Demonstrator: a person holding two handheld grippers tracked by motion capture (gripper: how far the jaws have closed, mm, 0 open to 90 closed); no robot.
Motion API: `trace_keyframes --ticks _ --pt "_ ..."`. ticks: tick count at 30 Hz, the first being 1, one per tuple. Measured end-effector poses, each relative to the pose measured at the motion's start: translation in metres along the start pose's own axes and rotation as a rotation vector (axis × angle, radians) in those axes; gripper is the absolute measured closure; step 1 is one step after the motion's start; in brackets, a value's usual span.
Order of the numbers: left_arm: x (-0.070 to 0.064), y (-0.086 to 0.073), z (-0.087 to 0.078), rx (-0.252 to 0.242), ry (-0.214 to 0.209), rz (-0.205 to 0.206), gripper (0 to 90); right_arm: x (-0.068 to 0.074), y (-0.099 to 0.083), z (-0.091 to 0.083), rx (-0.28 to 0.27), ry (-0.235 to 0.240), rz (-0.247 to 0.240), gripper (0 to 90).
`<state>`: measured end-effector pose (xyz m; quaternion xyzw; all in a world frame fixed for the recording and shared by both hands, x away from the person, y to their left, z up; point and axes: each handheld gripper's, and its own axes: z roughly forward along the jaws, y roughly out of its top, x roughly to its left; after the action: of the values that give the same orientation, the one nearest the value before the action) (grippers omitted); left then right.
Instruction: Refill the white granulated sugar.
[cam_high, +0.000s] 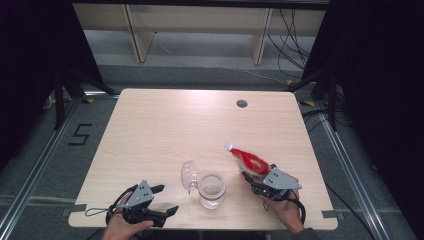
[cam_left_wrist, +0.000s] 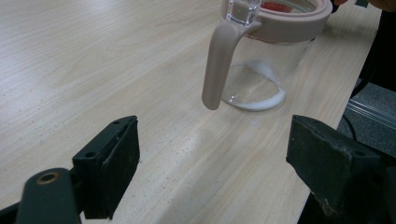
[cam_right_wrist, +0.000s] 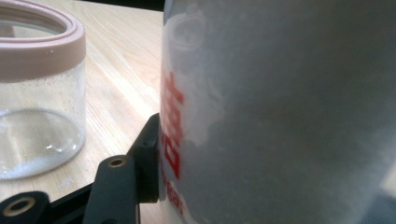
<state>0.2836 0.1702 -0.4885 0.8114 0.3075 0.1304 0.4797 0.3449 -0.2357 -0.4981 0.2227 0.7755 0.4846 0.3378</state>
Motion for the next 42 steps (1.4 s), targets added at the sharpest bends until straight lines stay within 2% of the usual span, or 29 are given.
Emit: trace_keyframes --ticks 2,3,4,5,8,9,10,11,12,13,14,15,16,17,18,19,20,22,23,24,26,27,29,32,34,36,38,41,42 --pt "0.000 0.000 0.000 0.001 0.001 0.004 17.0 0.003 0.001 -0.002 0.016 -0.001 0.010 45.7" --pt "0.001 0.000 0.000 0.000 -0.001 0.010 17.0 0.005 0.005 -0.003 0.024 -0.021 -0.055 45.9" --pt "0.001 0.000 0.000 0.001 0.000 0.014 17.0 0.006 0.007 -0.004 0.029 -0.035 -0.080 45.9" --pt "0.001 0.000 0.000 0.001 0.000 0.014 17.0 0.006 0.007 -0.004 0.029 -0.035 -0.080 45.9" --pt "0.002 0.000 0.000 0.001 0.002 0.031 17.0 0.007 0.012 -0.008 0.039 -0.055 -0.120 46.1" --pt "0.001 -0.001 0.000 0.002 0.004 0.000 17.0 0.008 0.015 -0.011 0.036 -0.065 -0.159 46.2" --pt "0.001 -0.001 0.000 0.009 0.009 0.006 17.0 0.010 0.019 -0.014 0.043 -0.091 -0.225 46.2" --pt "0.001 -0.001 0.000 0.010 0.009 0.007 17.0 0.011 0.020 -0.017 0.045 -0.093 -0.225 46.3" --pt "0.001 -0.001 0.000 0.009 0.012 0.006 17.0 0.011 0.021 -0.018 0.039 -0.094 -0.246 46.3" --pt "0.001 -0.001 0.000 0.010 0.008 0.006 17.0 0.013 0.023 -0.021 0.034 -0.092 -0.241 46.3" --pt "0.001 -0.001 0.001 0.008 0.004 0.003 17.0 0.013 0.025 -0.023 0.027 -0.097 -0.264 46.3" --pt "0.001 -0.001 0.001 0.008 0.005 0.003 17.0 0.015 0.025 -0.025 0.030 -0.099 -0.261 46.3" --pt "0.002 -0.001 0.001 0.015 0.013 0.009 17.0 0.016 0.027 -0.026 0.032 -0.103 -0.291 46.3" --pt "0.002 -0.001 0.001 0.015 0.013 0.009 17.0 0.016 0.027 -0.026 0.032 -0.103 -0.291 46.3" --pt "0.003 -0.001 0.000 0.030 0.018 0.025 17.0 0.017 0.029 -0.030 0.044 -0.121 -0.356 46.4" --pt "0.002 -0.002 0.001 0.013 0.012 0.008 17.0 0.019 0.029 -0.032 0.047 -0.128 -0.361 46.4" --pt "0.001 -0.002 0.001 0.001 0.009 -0.003 17.0 0.020 0.030 -0.033 0.047 -0.124 -0.394 46.4" --pt "0.002 -0.002 0.002 0.001 0.008 -0.004 17.0 0.024 0.032 -0.036 0.060 -0.140 -0.434 46.4" --pt "0.002 -0.002 0.002 0.001 0.008 -0.004 17.0 0.024 0.032 -0.036 0.060 -0.140 -0.434 46.4" --pt "0.002 -0.002 0.001 0.017 0.017 0.005 17.0 0.027 0.033 -0.038 0.071 -0.145 -0.475 46.5" --pt "0.003 -0.002 0.001 0.015 0.010 0.015 17.0 0.029 0.034 -0.039 0.067 -0.142 -0.482 46.5" --pt "0.002 -0.002 0.002 0.012 0.012 0.012 17.0 0.030 0.035 -0.039 0.070 -0.139 -0.508 46.5" --pt "0.003 -0.002 0.001 0.019 0.018 0.012 17.0 0.032 0.035 -0.040 0.078 -0.143 -0.506 46.6" --pt "0.003 -0.002 0.001 0.019 0.022 0.007 17.0 0.033 0.037 -0.041 0.084 -0.142 -0.549 46.6" --pt "0.003 -0.002 0.001 0.015 0.018 0.003 17.0 0.035 0.037 -0.043 0.092 -0.154 -0.557 46.6" --pt "0.003 -0.003 0.001 0.018 0.018 0.004 17.0 0.038 0.038 -0.044 0.119 -0.173 -0.611 46.6" --pt "0.003 -0.003 0.002 0.017 0.021 0.003 17.0 0.043 0.041 -0.043 0.126 -0.206 -0.721 46.7" --pt "0.002 -0.003 0.002 0.014 0.026 0.002 17.0 0.043 0.043 -0.045 0.108 -0.208 -0.744 46.8" --pt "0.003 -0.003 0.001 0.027 0.030 0.013 17.0 0.046 0.044 -0.046 0.127 -0.217 -0.769 46.8"
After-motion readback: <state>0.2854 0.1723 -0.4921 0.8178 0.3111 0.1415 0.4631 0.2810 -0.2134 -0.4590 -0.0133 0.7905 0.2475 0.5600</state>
